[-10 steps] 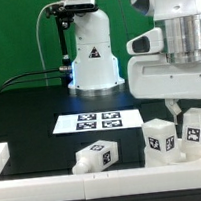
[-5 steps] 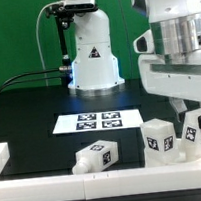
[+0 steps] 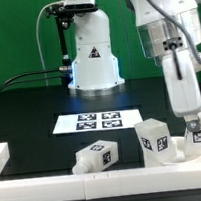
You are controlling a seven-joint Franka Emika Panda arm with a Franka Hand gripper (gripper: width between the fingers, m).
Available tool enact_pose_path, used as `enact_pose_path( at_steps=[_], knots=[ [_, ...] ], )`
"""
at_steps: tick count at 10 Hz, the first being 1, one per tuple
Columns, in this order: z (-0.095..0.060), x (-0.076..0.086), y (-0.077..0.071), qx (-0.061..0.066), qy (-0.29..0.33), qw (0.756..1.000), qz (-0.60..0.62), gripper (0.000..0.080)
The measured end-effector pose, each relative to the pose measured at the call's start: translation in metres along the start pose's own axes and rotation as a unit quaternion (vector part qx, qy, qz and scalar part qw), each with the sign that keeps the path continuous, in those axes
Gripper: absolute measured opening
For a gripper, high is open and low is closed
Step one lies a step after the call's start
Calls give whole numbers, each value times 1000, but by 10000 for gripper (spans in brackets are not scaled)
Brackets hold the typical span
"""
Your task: Assemble stool
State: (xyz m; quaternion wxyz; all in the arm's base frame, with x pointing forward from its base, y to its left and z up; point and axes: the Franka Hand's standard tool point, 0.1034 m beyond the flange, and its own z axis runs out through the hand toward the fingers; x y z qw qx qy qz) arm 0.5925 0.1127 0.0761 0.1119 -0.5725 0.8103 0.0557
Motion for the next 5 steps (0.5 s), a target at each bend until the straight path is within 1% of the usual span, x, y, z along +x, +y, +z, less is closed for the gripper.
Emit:
enact_pose_path(
  at_steps=[1,2,3,4,5],
  knots=[
    [0,0,0,-1,0,1000,-16,334],
    [1,0,2,-7,0,999,-38,334],
    [1,-3,6,-22,-2,998,-57,498],
    [-4,-7,4,-24,-6,992,-120,498],
    [-11,-12,2,-26,-12,980,-198,614]
  ],
)
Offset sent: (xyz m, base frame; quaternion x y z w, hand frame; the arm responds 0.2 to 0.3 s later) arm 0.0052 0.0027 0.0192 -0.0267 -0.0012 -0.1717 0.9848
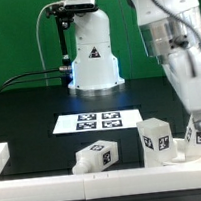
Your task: Assemble stool
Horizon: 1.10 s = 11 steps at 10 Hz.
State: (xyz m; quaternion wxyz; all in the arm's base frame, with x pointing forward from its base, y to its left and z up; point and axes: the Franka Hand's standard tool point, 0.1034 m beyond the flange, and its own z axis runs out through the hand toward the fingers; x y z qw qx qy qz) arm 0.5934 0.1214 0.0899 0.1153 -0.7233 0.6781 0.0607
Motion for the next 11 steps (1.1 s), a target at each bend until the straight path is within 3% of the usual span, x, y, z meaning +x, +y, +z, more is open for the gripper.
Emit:
enact_pose_path(
  at_steps=[5,6,7,8,9,11],
  knots=[
    [0,-2,0,-5,0,986,-166,649],
    [-2,-7,0,-21,13,963,-269,649],
    [-9,-10,-7,-26,22,928,-371,649],
    [-15,-11,-15,-26,28,885,-464,649],
    [-16,-11,-17,-25,27,858,-512,649],
    [-16,-10,-17,-28,26,825,-564,649]
  ],
)
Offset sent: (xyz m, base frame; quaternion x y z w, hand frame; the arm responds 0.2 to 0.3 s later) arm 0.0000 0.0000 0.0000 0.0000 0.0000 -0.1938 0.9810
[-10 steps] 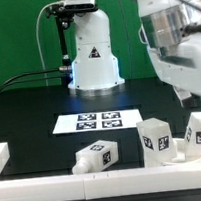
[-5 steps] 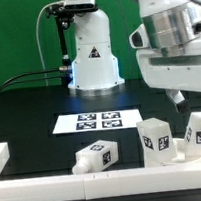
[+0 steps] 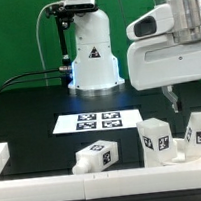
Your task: Assemble stool
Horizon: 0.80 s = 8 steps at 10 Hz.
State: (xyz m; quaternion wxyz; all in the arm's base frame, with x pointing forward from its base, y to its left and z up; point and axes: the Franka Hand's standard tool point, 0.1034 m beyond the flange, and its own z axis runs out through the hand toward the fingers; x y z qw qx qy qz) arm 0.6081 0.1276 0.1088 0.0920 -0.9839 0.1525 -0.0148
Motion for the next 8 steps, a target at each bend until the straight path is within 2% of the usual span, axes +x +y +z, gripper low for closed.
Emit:
enact_pose_path(
  at_steps=[2,3,4,5,8],
  knots=[
    [0,0,1,-4,1,997,-83,649],
    [2,-1,2,-19,-3,980,-200,649],
    [4,-3,4,-21,-26,956,-293,649],
    [6,-4,2,-32,-39,931,-360,649],
    [5,1,7,-34,-34,896,-442,649]
  ],
)
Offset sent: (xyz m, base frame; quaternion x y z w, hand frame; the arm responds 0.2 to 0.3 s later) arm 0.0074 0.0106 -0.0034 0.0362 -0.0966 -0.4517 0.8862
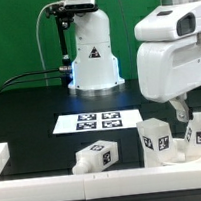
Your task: Assemble stool
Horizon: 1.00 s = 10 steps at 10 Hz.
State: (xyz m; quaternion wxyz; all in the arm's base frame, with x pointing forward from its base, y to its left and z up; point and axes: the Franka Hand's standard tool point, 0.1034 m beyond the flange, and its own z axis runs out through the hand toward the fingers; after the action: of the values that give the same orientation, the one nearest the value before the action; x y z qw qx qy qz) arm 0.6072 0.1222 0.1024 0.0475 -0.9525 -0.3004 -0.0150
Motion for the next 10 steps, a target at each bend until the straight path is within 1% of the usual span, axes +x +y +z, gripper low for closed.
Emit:
enact_pose_path(
  at_steps=[1,2,3,4,5,7,8,9,10],
  knots=[
    [0,-1,1,-1,-1,1000,-28,649],
    [1,-2,1,-11,-10,996,-92,649],
    [5,-1,-5,-24,-26,985,-170,649],
    [8,-1,-8,-29,-37,971,-234,649],
    [15,-3,-9,-30,-48,959,-277,649],
    [28,-9,-4,-24,-58,943,-327,649],
    [31,-12,1,-24,-57,941,-333,649],
    [30,-12,1,-26,-57,948,-313,649],
    [30,-13,1,-26,-58,948,-312,524]
  ],
)
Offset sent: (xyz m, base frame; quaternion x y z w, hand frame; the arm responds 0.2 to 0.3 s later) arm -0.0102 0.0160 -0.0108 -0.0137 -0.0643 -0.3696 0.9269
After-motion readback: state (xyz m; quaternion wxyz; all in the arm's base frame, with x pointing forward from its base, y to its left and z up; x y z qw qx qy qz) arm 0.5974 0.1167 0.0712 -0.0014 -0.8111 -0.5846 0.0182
